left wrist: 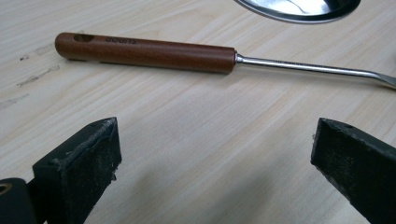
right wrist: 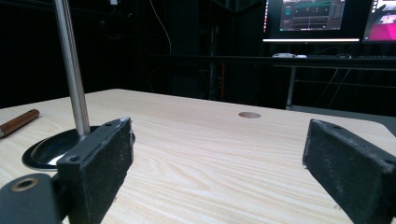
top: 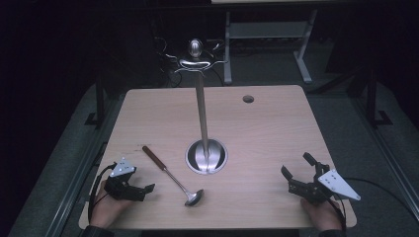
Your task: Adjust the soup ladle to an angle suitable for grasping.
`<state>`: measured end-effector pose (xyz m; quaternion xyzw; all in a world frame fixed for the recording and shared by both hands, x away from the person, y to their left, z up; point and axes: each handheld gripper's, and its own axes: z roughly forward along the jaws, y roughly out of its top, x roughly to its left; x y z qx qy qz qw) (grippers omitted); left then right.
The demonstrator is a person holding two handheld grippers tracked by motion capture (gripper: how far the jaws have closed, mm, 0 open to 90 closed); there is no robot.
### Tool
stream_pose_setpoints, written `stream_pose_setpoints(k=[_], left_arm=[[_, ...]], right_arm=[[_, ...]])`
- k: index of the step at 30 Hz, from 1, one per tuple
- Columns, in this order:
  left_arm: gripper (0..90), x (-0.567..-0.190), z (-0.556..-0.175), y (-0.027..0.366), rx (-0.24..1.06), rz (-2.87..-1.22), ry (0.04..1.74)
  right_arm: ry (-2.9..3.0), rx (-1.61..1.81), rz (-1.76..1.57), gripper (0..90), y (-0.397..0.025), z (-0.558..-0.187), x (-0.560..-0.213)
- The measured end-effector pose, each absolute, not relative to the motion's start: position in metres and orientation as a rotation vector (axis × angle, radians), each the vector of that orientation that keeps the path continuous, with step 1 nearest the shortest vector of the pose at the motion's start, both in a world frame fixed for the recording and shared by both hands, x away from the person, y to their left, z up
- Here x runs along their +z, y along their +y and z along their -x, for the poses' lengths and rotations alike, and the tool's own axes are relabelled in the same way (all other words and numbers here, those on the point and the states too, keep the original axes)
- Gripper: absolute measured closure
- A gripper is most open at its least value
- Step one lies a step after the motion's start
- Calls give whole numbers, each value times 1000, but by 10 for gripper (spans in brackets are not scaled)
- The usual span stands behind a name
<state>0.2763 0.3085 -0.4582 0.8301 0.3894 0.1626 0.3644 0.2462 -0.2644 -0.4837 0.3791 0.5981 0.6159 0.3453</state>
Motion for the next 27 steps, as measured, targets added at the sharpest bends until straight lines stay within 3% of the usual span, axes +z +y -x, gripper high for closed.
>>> stream_pose_setpoints(k=[9,11,18,27], left_arm=[[77,-451,-280,307,453,-2124,1041],[167,-449,-282,305,493,-2104,1072],[342,-441,-290,304,525,-2096,1090],[563,-434,-304,307,457,-2074,1143]], right_arm=[[1555,1600,-983,80,-264,-246,-484],[1554,1600,-984,79,-264,-246,-484],[1555,1598,-981,79,-264,-246,-484],[1555,1598,-981,79,-264,-246,-484]])
